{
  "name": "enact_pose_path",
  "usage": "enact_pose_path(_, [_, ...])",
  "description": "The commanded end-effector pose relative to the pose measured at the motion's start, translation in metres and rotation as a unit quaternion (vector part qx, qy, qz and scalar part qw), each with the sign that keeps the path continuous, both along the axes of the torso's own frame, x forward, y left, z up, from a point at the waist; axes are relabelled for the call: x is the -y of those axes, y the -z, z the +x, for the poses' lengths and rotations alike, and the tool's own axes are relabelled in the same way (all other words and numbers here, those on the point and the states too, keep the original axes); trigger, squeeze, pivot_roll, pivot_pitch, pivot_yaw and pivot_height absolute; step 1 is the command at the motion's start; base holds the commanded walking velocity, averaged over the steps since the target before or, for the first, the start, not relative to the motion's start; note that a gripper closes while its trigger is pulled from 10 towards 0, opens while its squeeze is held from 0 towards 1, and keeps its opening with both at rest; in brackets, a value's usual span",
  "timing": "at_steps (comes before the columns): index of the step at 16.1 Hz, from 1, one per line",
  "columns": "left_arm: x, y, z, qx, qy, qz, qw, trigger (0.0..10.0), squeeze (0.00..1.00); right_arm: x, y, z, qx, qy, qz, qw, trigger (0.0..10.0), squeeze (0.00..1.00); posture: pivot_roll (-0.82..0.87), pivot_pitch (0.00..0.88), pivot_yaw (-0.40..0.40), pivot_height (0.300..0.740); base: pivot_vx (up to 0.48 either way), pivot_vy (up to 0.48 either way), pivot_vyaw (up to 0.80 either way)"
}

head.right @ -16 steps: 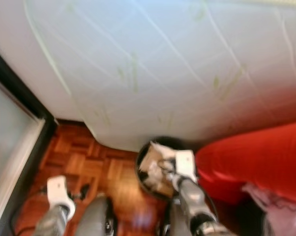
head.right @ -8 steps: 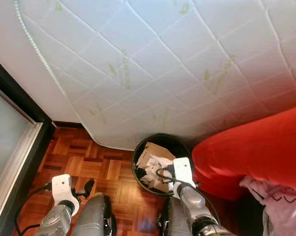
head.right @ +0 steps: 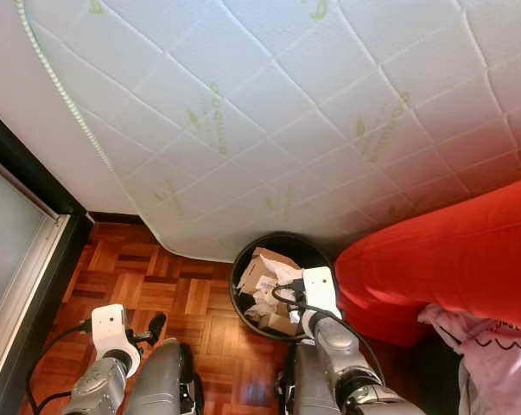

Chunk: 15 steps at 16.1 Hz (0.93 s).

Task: Clean up the room

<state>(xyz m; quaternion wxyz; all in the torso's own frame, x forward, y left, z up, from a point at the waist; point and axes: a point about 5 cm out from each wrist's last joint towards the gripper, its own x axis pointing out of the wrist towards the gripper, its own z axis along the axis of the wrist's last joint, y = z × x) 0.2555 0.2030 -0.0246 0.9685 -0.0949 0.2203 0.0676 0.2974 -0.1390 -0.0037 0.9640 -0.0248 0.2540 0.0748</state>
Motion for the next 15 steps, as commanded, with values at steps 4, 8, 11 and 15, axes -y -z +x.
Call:
enact_pose_path(4, [-0.001,0.009,-0.01,-0.028,-0.005,-0.003,1.0,10.0,0.0,-0.023,0.0,0.0,-0.009,-0.008,0.011,1.0,10.0,1.0,0.05,0.271,-0.012,0.635,0.0,0.0,0.0])
enact_pose_path(8, [-0.003,0.01,-0.011,-0.032,-0.007,-0.003,0.999,10.0,0.0,-0.036,-0.005,0.005,-0.002,-0.019,0.011,1.0,10.0,1.0,0.05,0.269,-0.013,0.635,0.0,0.0,0.0])
enact_pose_path(11, [-0.003,0.011,-0.012,-0.033,-0.008,-0.003,0.999,10.0,0.0,-0.029,-0.004,0.004,-0.003,-0.012,-0.01,1.0,10.0,1.0,0.05,0.269,-0.013,0.635,0.0,0.0,0.0])
enact_pose_path(15, [-0.003,0.012,-0.013,-0.035,-0.008,-0.003,0.999,10.0,0.0,0.002,-0.002,0.003,0.006,0.015,-0.053,0.998,10.0,1.0,0.05,0.27,-0.013,0.635,0.0,0.0,0.0])
